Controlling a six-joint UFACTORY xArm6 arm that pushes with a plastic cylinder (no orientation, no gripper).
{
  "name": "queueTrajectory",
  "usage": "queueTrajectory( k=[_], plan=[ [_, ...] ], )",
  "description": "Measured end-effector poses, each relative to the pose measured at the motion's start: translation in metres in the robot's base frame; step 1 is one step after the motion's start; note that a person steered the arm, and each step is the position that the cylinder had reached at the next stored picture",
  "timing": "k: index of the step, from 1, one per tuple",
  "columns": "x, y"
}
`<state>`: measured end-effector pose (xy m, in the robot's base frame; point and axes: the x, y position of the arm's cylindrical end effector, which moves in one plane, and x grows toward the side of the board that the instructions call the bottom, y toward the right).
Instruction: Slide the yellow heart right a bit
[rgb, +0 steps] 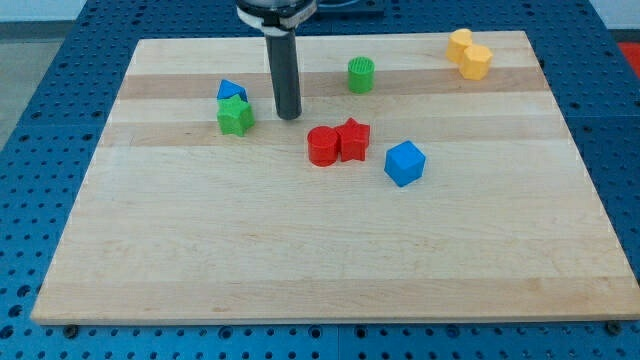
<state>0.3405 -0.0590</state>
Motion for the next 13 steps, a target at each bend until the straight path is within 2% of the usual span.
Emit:
queueTrajectory(
  k=[1,4,6,10,13],
  plan=[
    [-0.019,-0.009],
    [-0.021,-0.094],
    [-0.011,-0.084],
    [0.061,-0.060],
    [0.134,-0.030]
  ],
)
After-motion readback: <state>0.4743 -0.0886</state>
